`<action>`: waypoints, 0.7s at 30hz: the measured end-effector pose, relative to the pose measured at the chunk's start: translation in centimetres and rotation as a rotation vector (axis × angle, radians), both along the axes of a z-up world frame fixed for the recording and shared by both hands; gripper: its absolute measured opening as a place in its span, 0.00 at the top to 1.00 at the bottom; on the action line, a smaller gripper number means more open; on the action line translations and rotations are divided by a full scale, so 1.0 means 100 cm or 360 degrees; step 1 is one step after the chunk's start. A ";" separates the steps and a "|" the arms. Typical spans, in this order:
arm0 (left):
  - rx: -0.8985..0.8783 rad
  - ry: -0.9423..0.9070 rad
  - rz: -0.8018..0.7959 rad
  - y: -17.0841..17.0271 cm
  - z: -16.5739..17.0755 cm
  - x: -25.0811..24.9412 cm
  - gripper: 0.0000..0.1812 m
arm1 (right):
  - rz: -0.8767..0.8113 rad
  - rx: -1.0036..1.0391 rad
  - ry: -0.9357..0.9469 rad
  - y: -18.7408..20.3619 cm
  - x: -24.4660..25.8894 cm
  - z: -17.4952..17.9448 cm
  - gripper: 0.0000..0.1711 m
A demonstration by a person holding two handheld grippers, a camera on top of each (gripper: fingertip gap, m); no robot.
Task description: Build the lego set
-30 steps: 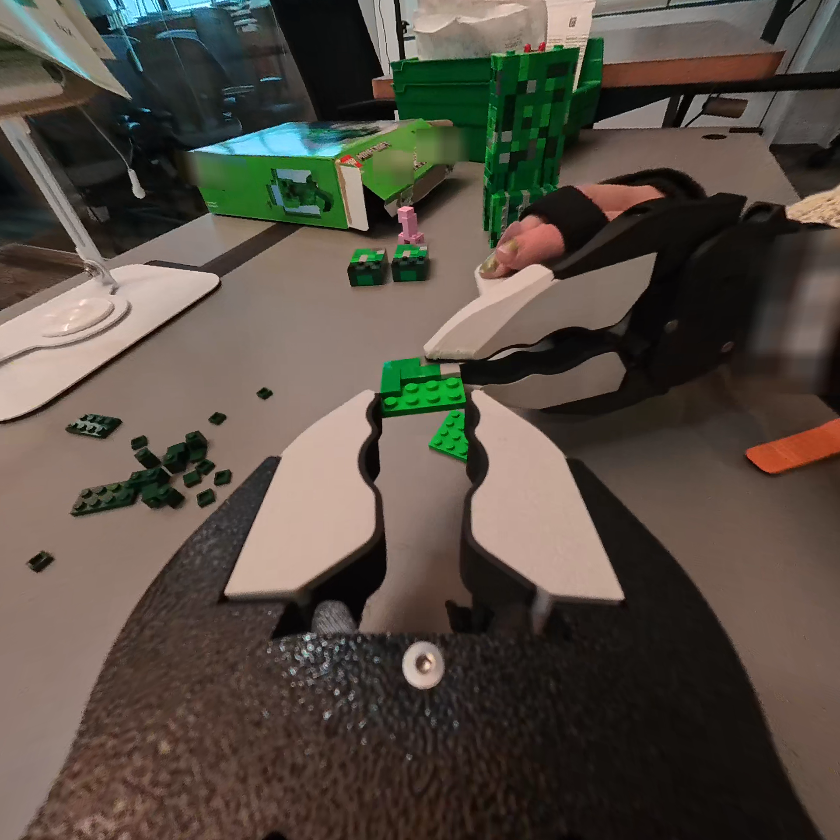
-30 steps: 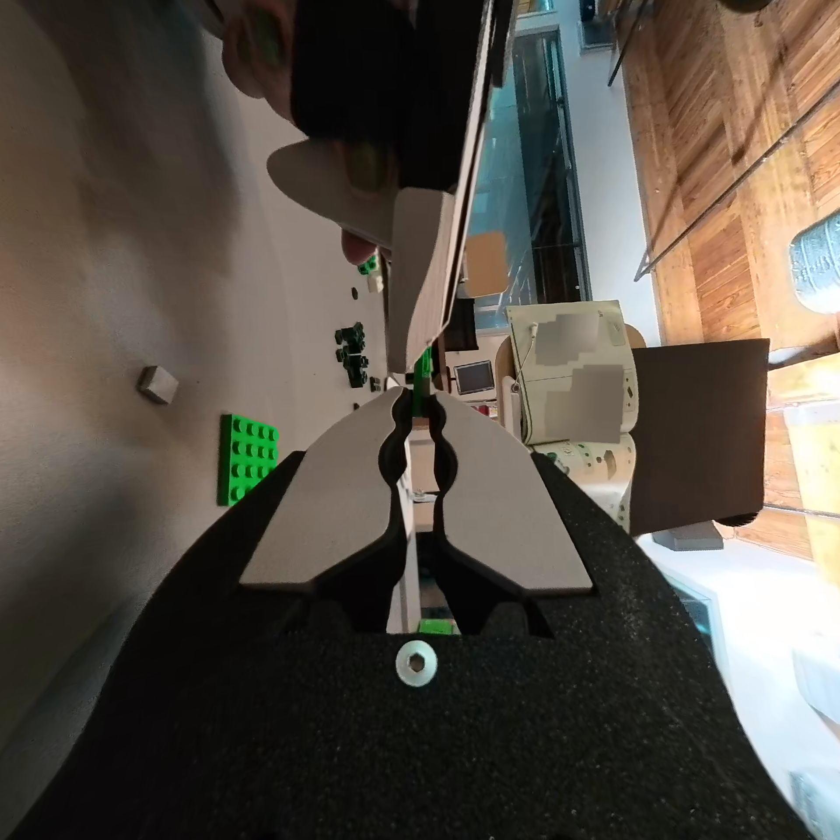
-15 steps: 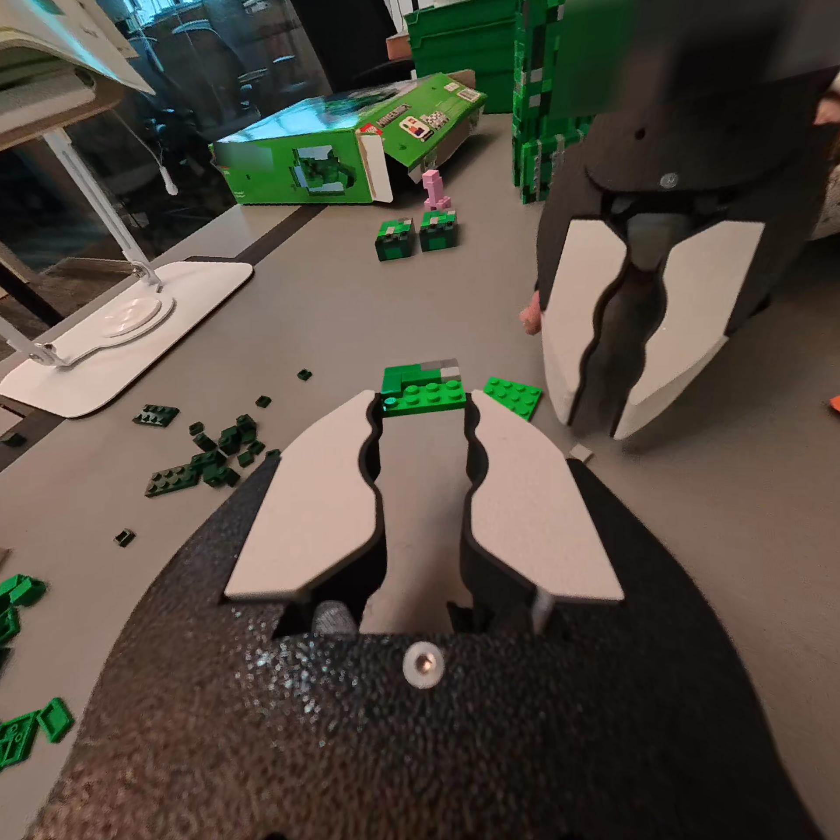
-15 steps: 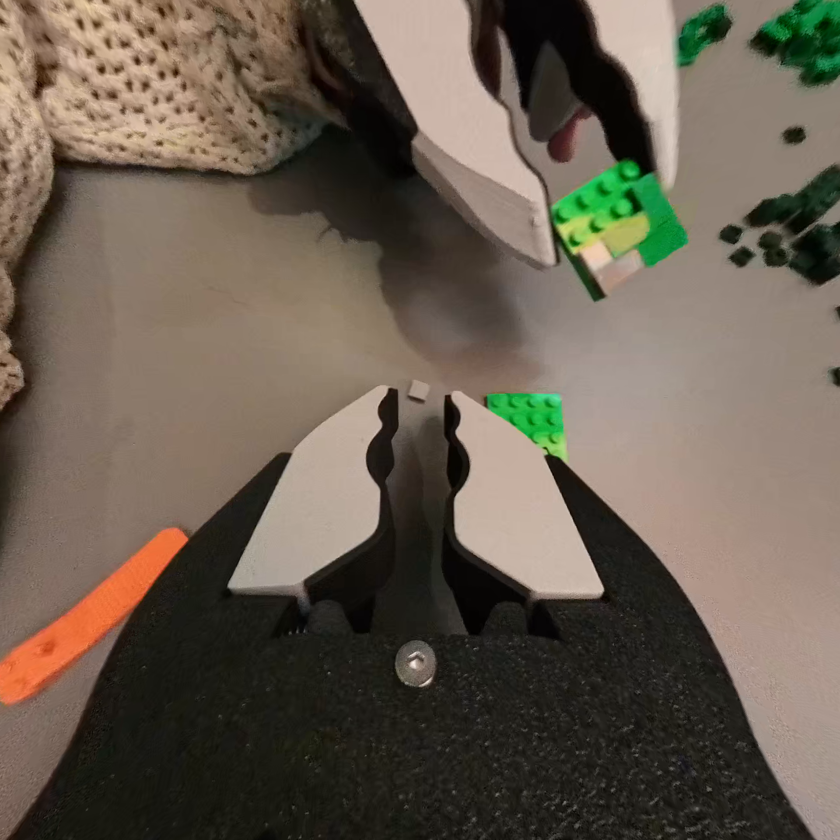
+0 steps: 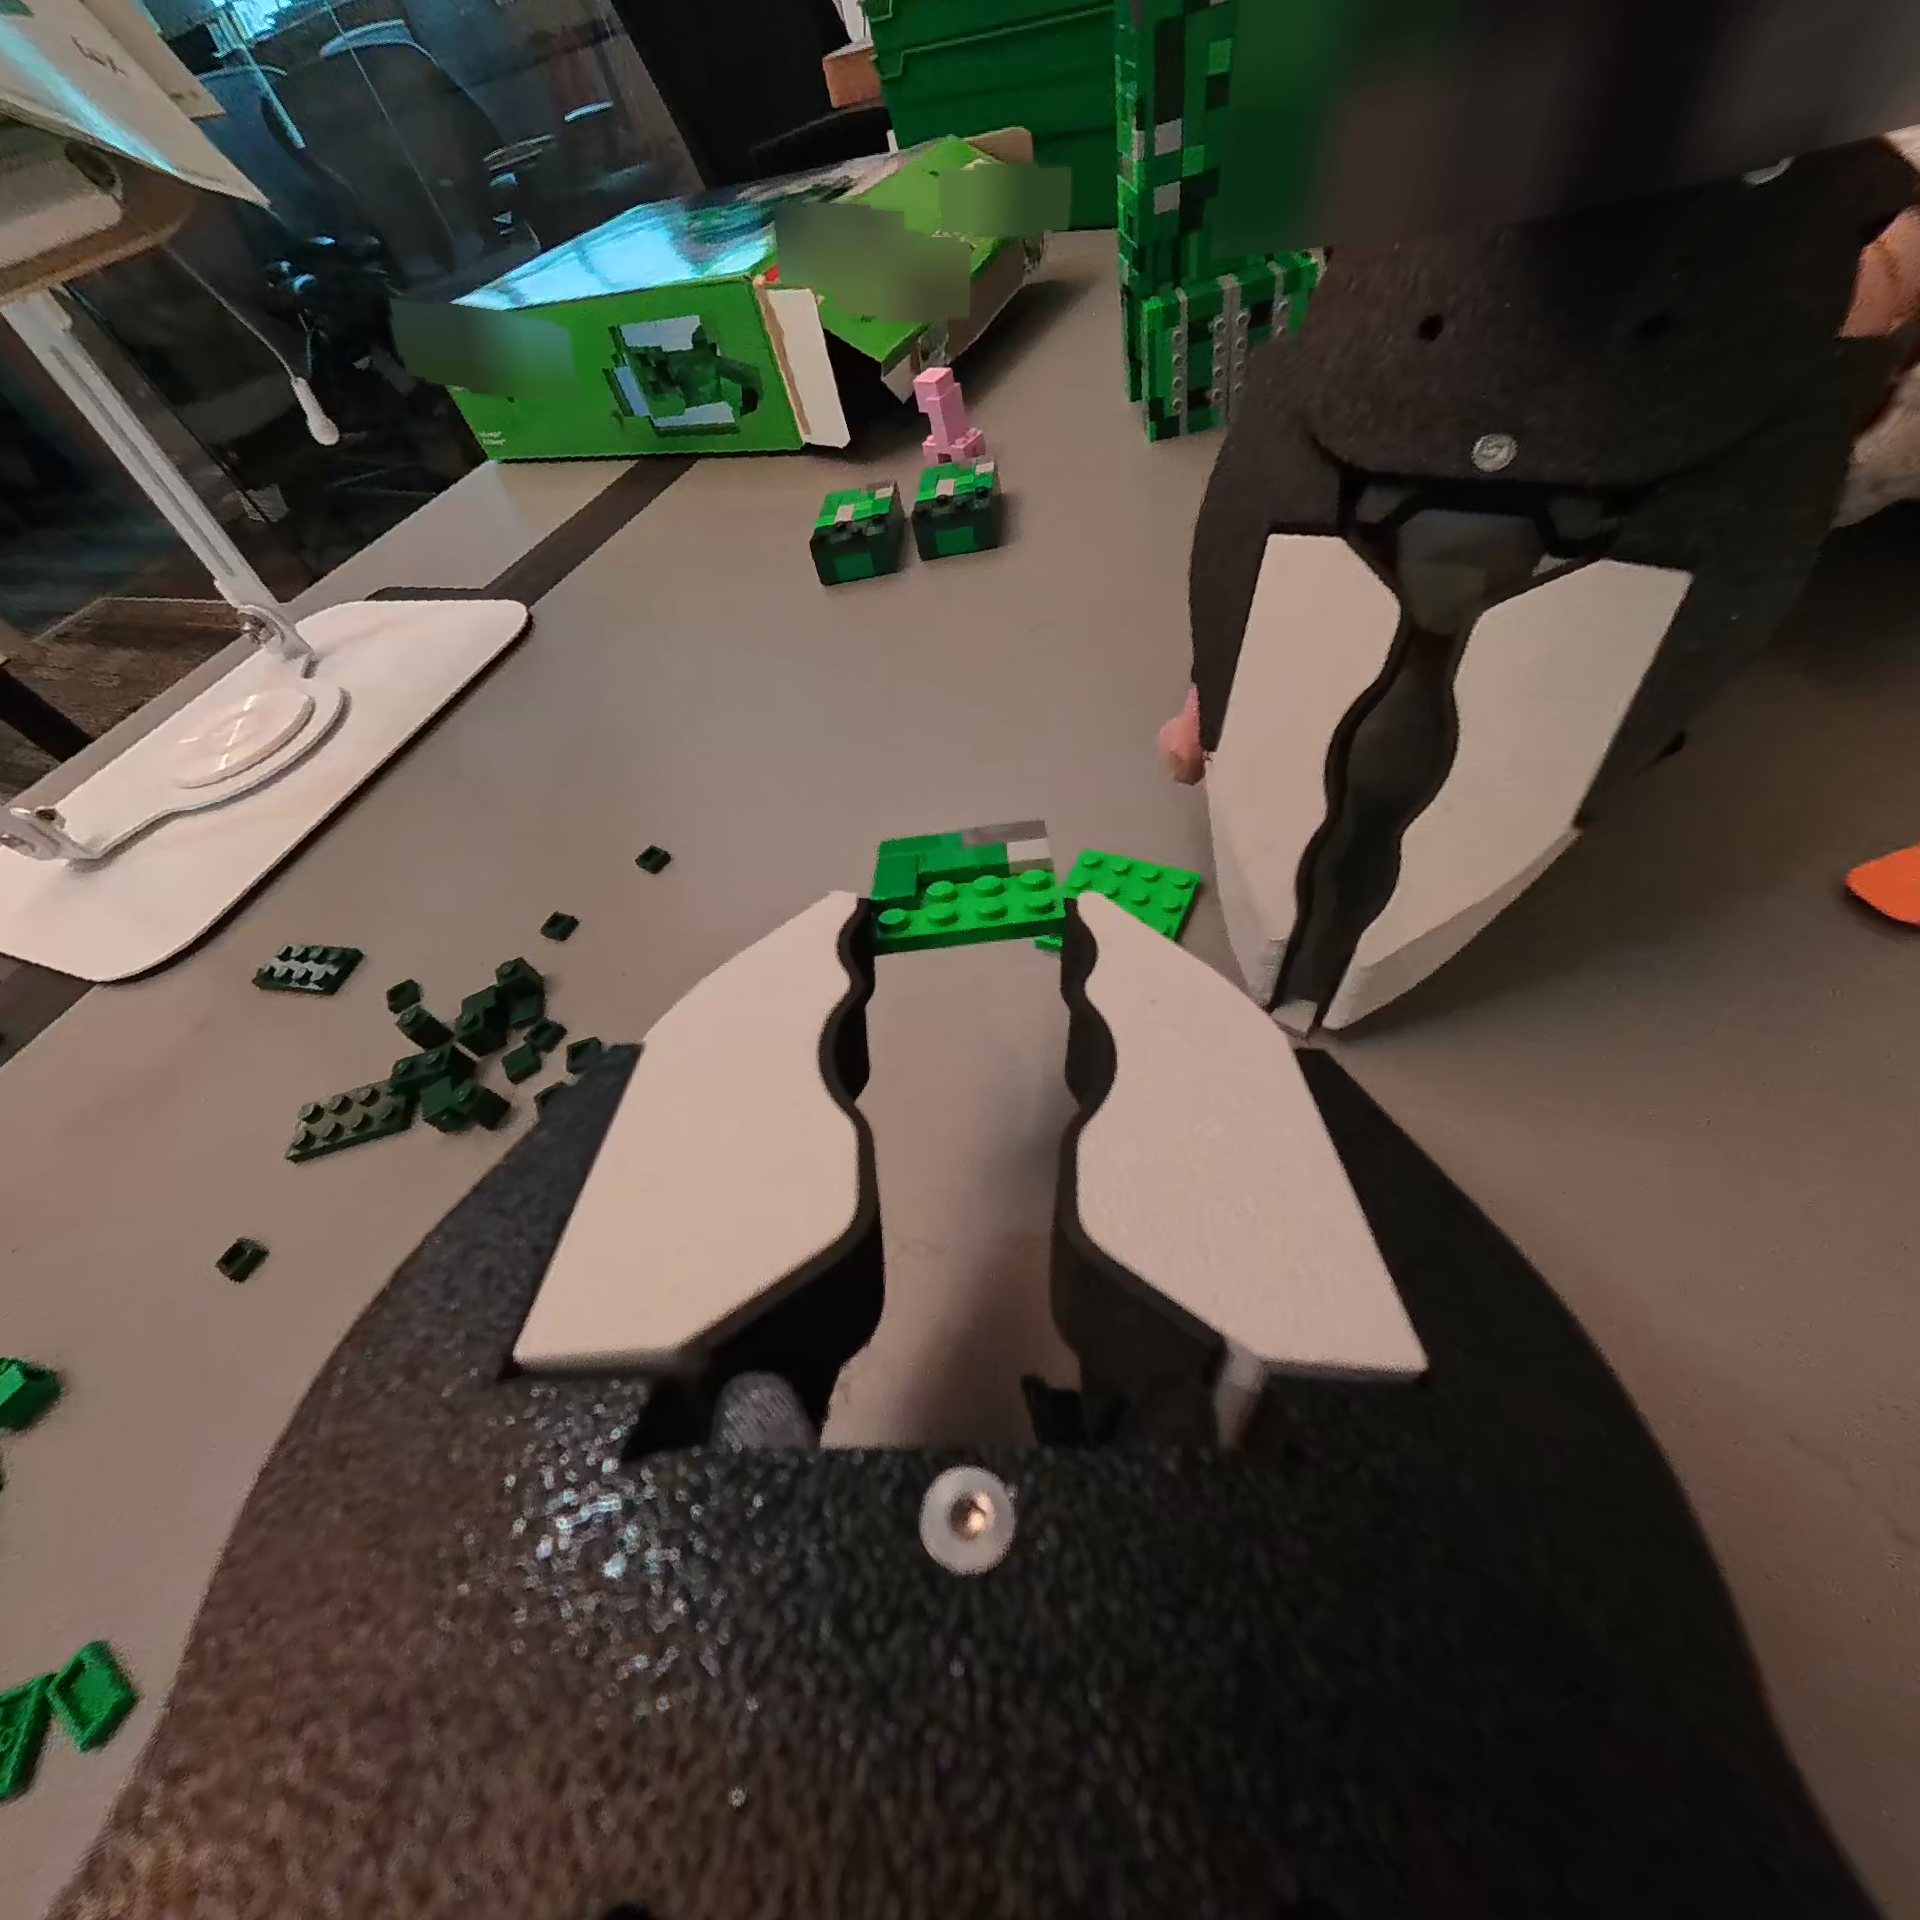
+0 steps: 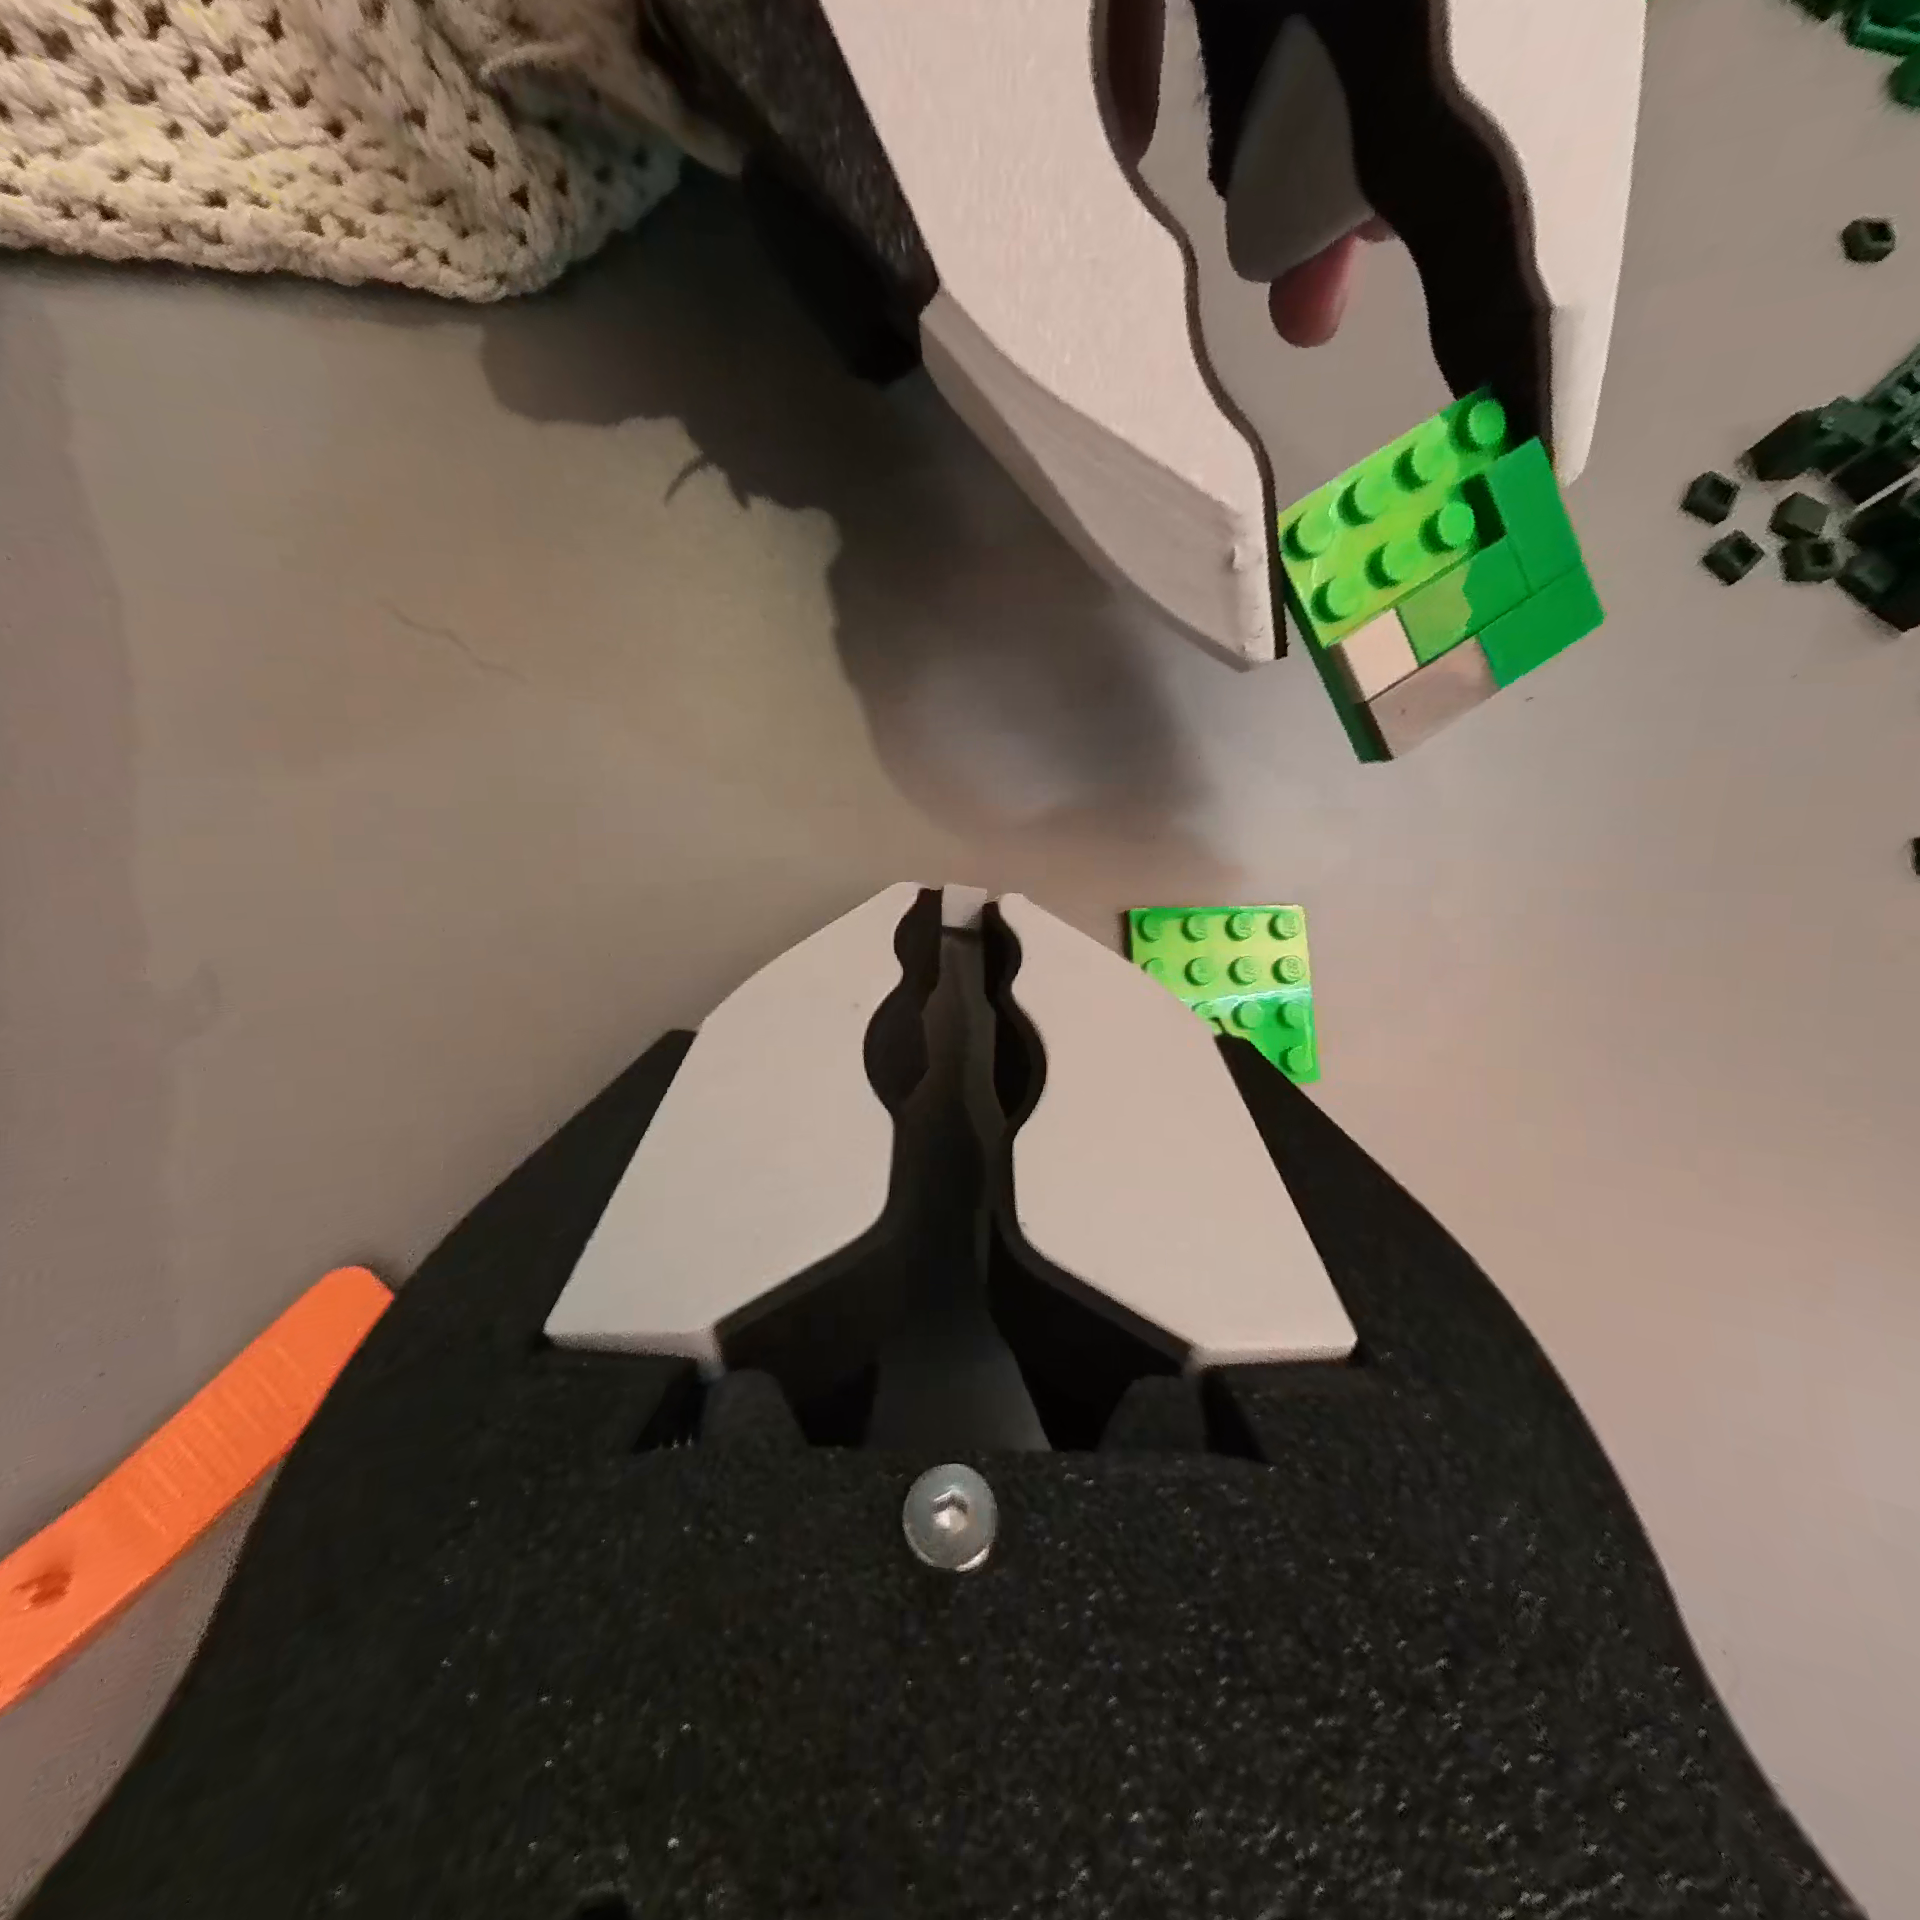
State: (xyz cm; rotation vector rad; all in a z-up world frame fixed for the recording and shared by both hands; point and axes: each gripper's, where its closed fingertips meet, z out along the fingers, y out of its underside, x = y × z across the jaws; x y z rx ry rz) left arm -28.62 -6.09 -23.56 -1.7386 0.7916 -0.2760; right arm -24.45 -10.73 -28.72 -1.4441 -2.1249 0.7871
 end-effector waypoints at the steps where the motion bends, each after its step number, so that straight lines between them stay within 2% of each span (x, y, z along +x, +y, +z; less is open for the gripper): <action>1: -0.0017 -0.0006 -0.0022 -0.001 -0.001 0.002 0.81 | 0.0025 0.0001 -0.0003 -0.001 0.002 0.001 0.96; 5: -0.0135 0.0020 -0.0232 -0.015 -0.009 0.016 0.81 | 0.0221 -0.0107 0.0178 -0.011 0.010 0.026 0.96; 8: -0.0202 0.0069 -0.0446 -0.032 -0.015 0.030 0.81 | 0.0238 -0.0139 0.0403 -0.008 0.008 0.050 0.96; 14: -0.0281 0.0061 -0.0652 -0.050 -0.018 0.046 0.81 | 0.0272 0.0016 0.0525 -0.008 -0.002 0.044 0.96; 21: -0.0307 0.0033 -0.0698 -0.054 -0.017 0.048 0.81 | 0.0296 -0.0050 0.0553 -0.011 -0.003 0.044 0.96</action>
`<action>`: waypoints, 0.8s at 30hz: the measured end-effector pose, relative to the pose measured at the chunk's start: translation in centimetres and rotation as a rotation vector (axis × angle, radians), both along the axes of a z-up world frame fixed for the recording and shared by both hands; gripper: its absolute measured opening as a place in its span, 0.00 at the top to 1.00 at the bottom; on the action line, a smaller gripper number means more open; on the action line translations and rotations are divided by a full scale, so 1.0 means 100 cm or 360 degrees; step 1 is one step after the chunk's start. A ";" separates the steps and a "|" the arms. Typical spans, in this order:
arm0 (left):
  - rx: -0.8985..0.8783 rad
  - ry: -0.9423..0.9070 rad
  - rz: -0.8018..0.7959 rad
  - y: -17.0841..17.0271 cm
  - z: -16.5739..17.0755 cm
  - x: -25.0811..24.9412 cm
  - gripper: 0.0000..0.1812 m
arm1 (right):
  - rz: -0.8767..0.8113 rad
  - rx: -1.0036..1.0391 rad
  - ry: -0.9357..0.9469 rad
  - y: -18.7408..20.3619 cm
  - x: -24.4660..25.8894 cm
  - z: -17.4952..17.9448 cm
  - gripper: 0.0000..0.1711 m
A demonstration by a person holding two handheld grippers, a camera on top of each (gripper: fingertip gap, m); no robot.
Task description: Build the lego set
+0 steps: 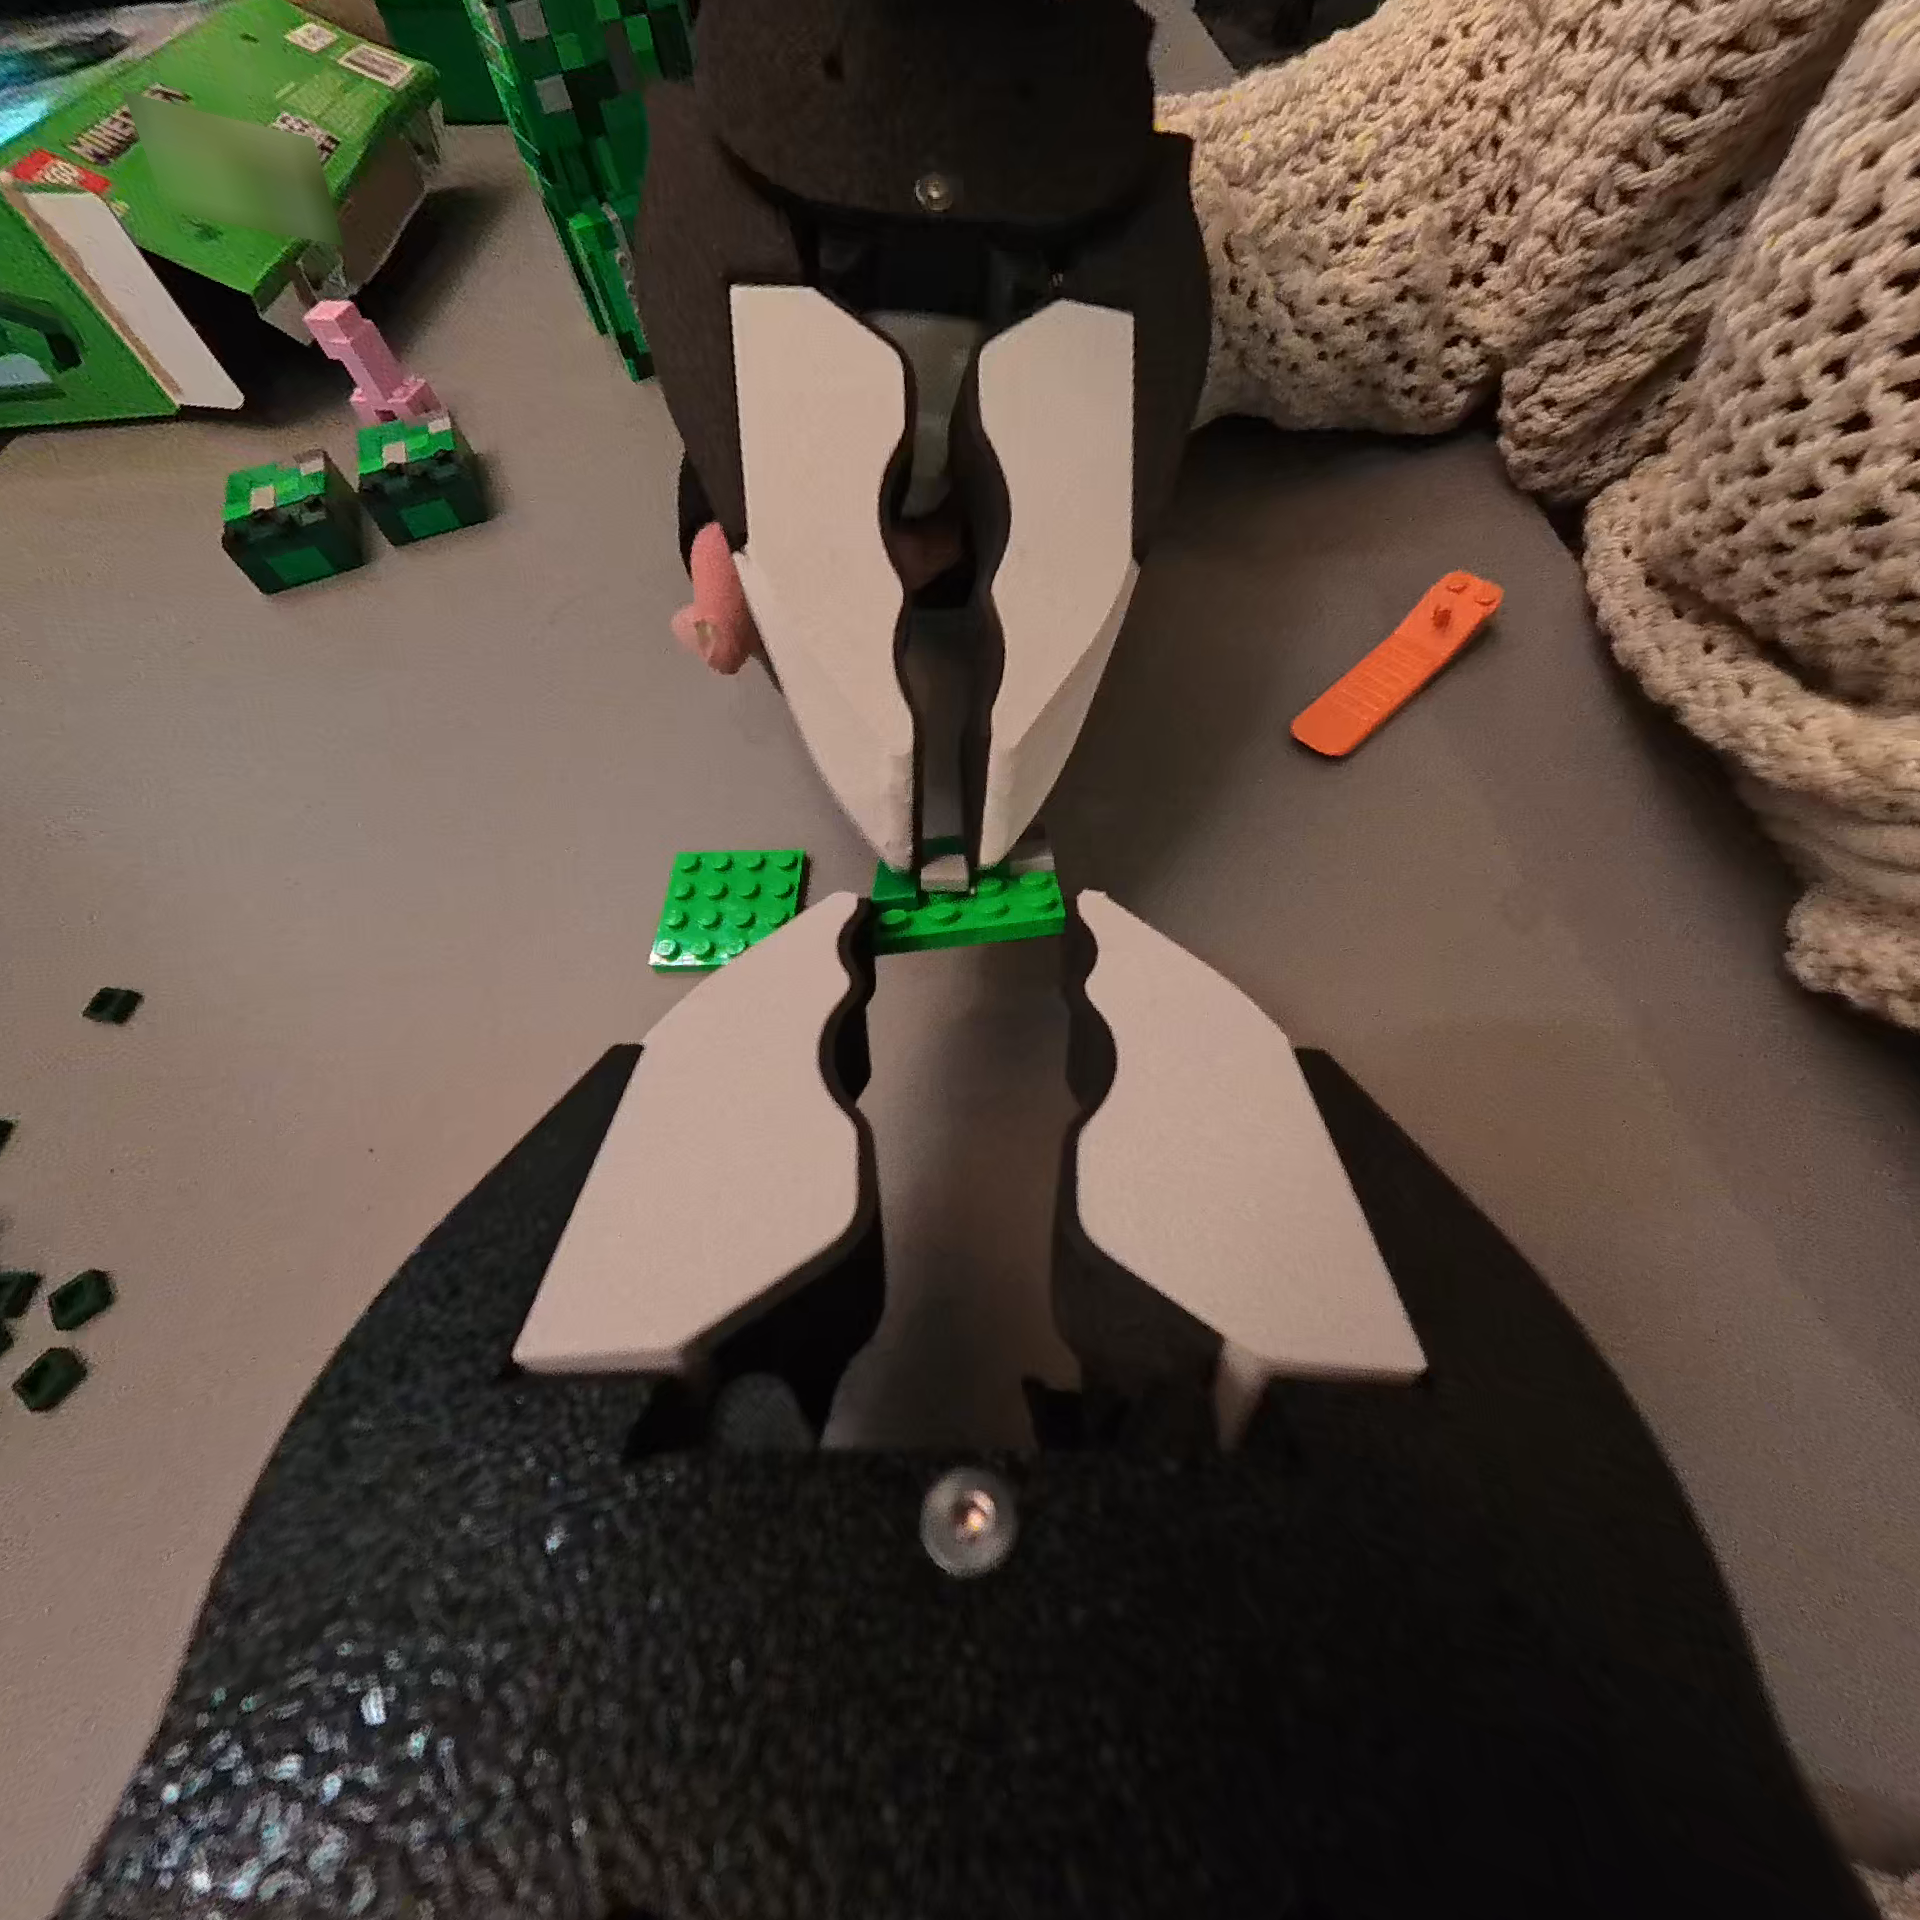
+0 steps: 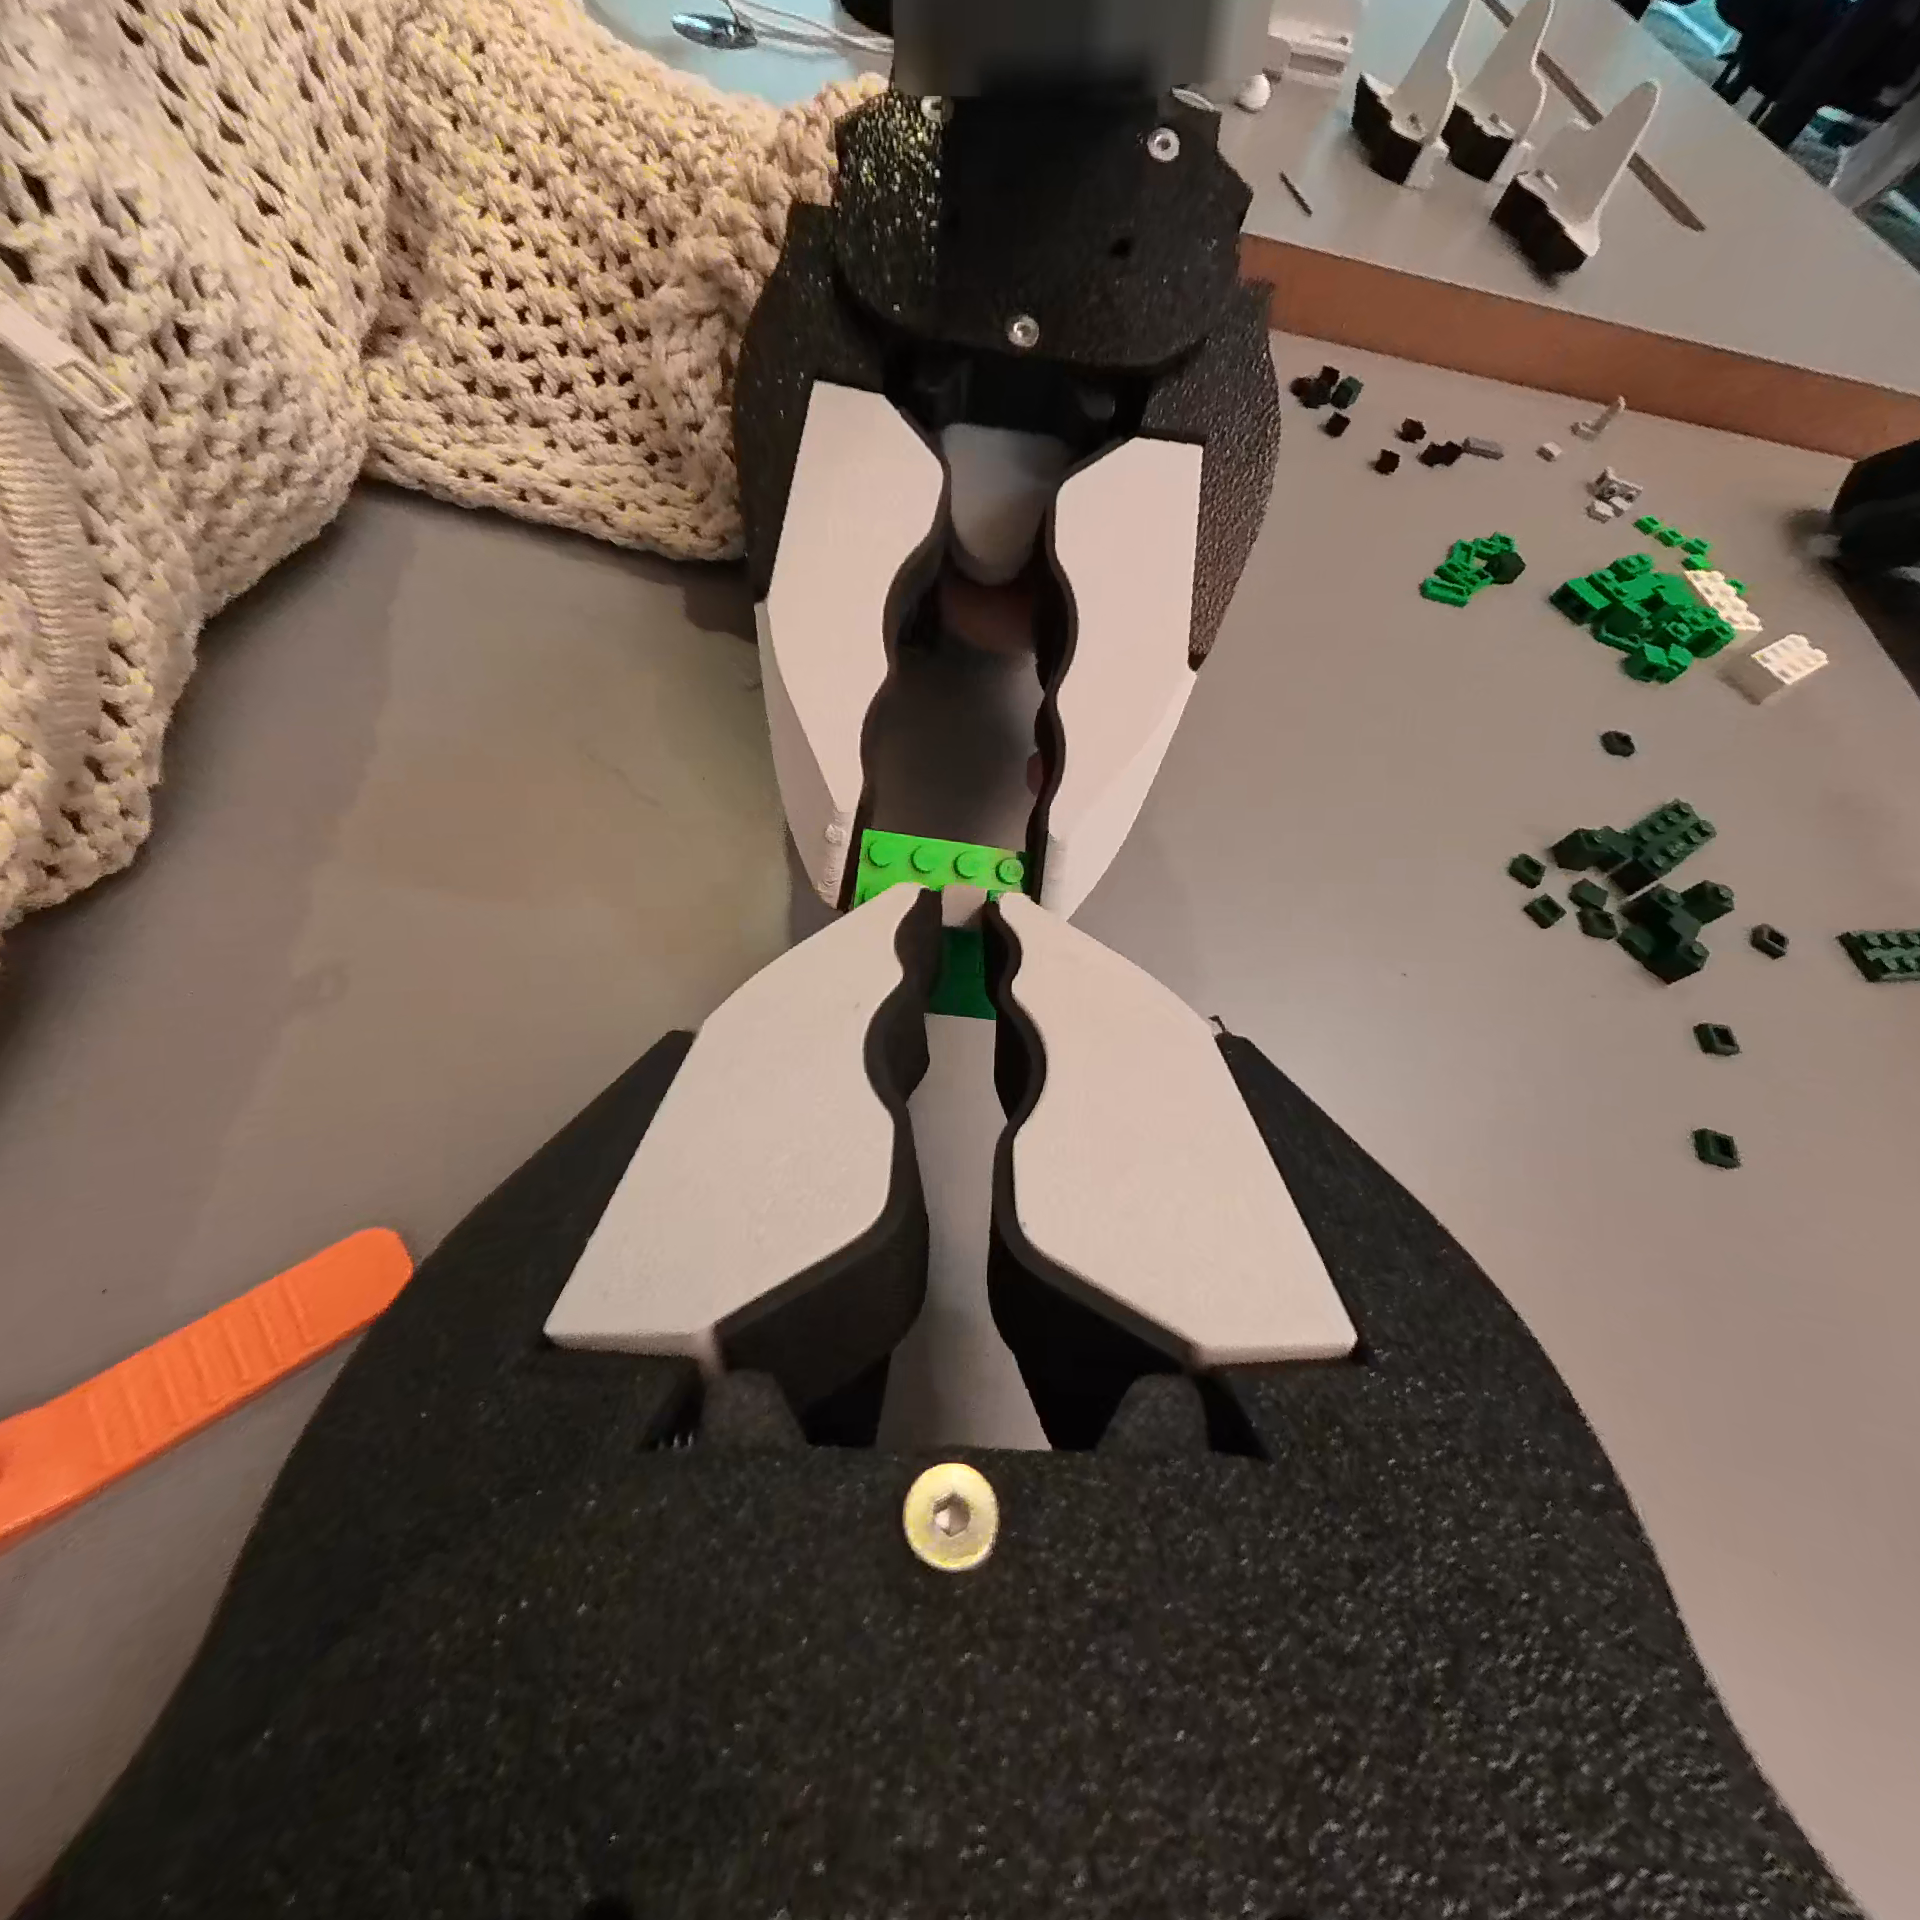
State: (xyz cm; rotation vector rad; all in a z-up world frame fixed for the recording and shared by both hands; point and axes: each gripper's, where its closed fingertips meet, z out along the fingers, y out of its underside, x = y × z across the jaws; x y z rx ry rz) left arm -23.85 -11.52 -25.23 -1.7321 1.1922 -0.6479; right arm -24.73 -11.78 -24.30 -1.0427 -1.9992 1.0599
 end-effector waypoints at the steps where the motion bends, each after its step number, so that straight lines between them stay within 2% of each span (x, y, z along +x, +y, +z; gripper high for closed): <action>1: 0.0000 -0.0001 -0.0001 0.000 0.000 0.000 0.81 | 0.0002 -0.0009 0.0003 0.000 0.000 0.000 0.96; 24: -0.0001 0.0004 0.0008 0.001 0.000 0.000 0.81 | -0.0012 0.0020 0.0011 0.002 0.000 0.000 0.93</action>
